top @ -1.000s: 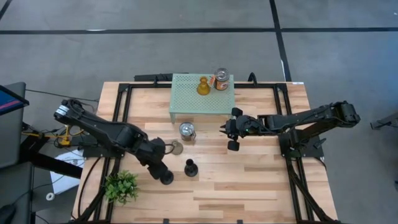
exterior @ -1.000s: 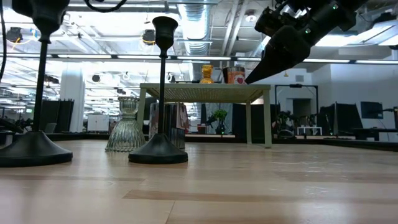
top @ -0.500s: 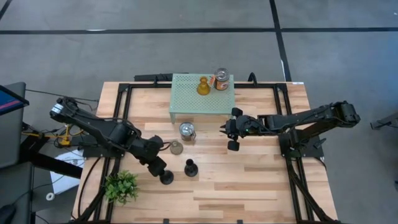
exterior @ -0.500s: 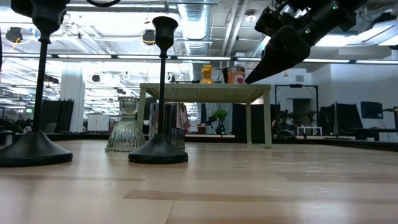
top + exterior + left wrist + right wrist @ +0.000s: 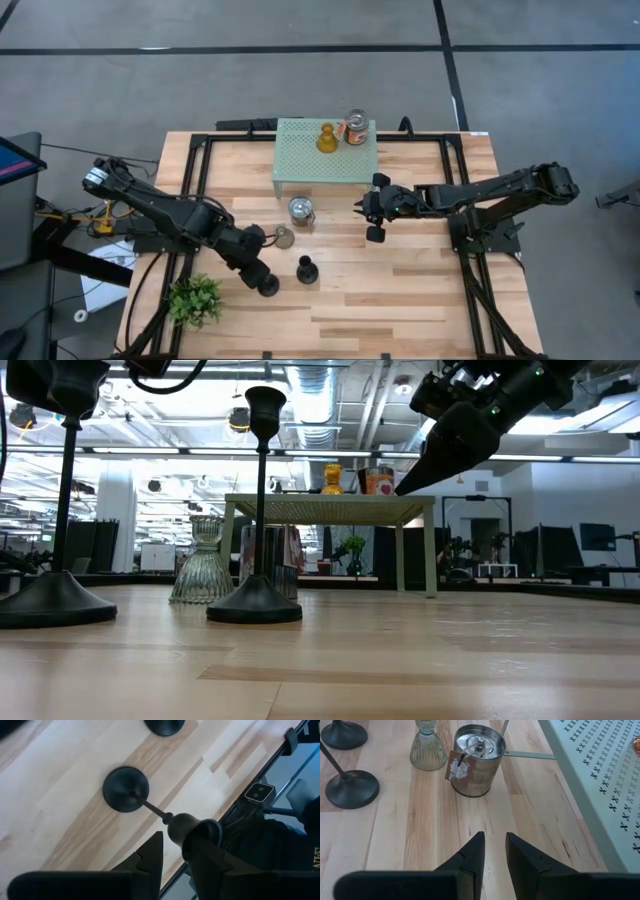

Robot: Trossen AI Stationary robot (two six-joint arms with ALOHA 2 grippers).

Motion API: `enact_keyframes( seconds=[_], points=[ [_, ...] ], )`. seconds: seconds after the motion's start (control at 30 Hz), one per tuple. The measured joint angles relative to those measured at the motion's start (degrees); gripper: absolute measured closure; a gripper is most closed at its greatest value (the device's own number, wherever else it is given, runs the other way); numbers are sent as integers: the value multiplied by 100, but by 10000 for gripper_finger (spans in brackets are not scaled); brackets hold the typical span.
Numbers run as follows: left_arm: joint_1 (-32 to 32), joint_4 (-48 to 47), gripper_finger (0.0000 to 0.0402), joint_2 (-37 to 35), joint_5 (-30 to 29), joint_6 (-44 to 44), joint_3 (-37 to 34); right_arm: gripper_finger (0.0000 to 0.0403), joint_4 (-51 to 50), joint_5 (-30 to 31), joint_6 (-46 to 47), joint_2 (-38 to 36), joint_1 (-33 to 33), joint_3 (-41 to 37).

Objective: Pick & Place candle stick holders
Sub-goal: Put the left black holder on the shelf

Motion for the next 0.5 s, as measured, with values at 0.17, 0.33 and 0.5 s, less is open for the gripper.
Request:
enact_keyframes(
  seconds=[0.17, 0.33, 0.5],
  points=[
    [0, 15, 319, 55, -32, 25, -7, 333, -9, 1, 0, 0, 0, 0],
    [0, 29, 360, 135, -120, 29, -2, 333, -22, 1, 0, 0, 0, 0],
    [4, -52, 388, 98, -208, -137, 8, 333, -37, 1, 0, 0, 0, 0]
  ],
)
